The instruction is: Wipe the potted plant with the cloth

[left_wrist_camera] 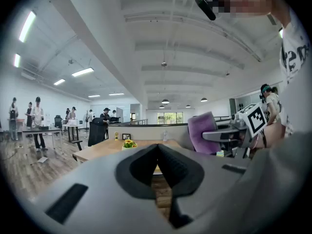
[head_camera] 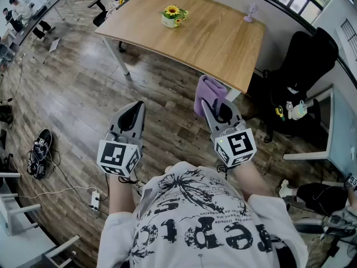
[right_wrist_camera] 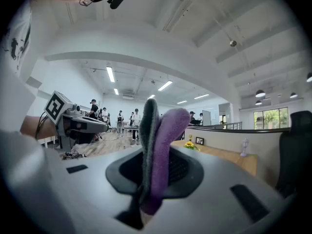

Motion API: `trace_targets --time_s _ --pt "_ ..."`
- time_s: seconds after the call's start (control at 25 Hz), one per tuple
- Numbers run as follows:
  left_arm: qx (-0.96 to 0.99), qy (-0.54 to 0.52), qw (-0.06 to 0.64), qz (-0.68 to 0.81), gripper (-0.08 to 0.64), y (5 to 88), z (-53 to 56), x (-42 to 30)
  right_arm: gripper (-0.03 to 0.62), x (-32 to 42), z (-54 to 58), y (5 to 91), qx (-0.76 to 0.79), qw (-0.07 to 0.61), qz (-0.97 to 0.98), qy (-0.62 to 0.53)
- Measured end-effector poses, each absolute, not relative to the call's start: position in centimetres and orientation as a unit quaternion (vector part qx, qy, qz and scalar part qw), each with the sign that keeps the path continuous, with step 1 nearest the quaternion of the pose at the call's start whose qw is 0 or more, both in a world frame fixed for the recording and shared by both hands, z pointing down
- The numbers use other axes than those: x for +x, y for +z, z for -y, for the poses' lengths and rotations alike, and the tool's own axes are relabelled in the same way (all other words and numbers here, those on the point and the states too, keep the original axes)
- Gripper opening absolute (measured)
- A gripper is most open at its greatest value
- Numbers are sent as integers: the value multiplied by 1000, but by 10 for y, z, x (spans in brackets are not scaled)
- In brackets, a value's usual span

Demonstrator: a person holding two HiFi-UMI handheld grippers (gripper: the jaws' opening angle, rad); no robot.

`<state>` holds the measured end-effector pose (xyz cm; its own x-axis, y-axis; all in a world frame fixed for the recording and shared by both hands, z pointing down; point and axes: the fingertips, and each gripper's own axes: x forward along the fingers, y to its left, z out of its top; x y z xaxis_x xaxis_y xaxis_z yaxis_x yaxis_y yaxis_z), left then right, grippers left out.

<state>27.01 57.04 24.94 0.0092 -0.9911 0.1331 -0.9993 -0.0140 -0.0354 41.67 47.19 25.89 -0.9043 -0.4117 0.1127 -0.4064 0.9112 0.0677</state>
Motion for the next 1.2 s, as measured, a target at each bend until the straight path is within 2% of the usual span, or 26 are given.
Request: trace_targets --time_s 0.28,0.88,1.2 --pt "714 61 32 697 3 251 -571 258 61 402 -475 264 215 67 974 -20" --pt "720 59 42 691 3 266 -596 187 67 325 -489 284 234 89 968 -11" --pt "707 62 58 702 3 287 -549 151 67 288 -428 306 226 106 968 -1"
